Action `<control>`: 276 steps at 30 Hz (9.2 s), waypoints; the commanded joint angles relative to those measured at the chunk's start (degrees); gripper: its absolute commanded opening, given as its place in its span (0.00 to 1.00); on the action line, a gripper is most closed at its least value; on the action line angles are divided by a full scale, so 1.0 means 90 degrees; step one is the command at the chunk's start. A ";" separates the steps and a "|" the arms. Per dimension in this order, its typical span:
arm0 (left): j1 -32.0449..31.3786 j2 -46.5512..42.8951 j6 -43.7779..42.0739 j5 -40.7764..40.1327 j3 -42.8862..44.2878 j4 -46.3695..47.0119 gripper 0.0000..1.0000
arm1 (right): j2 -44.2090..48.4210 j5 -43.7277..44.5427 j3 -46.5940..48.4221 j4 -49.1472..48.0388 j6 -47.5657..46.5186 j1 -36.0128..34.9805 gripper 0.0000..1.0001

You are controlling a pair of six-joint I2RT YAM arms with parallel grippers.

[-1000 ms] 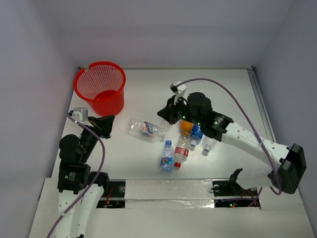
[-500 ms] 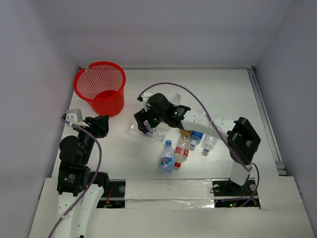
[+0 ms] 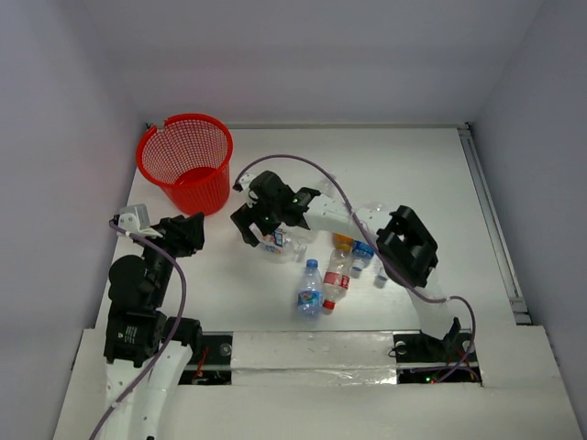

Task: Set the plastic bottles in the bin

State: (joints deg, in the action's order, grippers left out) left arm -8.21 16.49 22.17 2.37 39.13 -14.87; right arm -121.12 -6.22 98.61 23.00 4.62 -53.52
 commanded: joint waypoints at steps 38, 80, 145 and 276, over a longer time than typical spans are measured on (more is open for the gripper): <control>-0.0270 -0.0338 0.0183 -0.0478 0.0134 -0.0008 0.50 | 0.0735 -0.0812 0.2401 -0.3940 0.2627 0.0701 0.43; -0.0387 0.0159 0.0680 0.1317 -0.0392 0.0880 0.38 | 0.0066 0.0056 0.2010 -0.5778 0.3042 0.0829 0.52; -0.5963 0.4048 0.1922 -0.2743 -0.0345 0.1390 0.29 | 0.6984 0.1003 -0.7822 -0.2097 0.3744 0.1122 0.96; -0.3268 0.9778 -0.1038 -0.1240 0.5895 0.0666 0.68 | 0.8299 0.2429 -0.6121 -0.3426 0.3139 0.1942 0.11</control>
State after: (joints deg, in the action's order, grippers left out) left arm -37.23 103.02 14.22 -7.51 87.68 -6.66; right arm -50.94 13.06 47.40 -11.51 31.94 -36.23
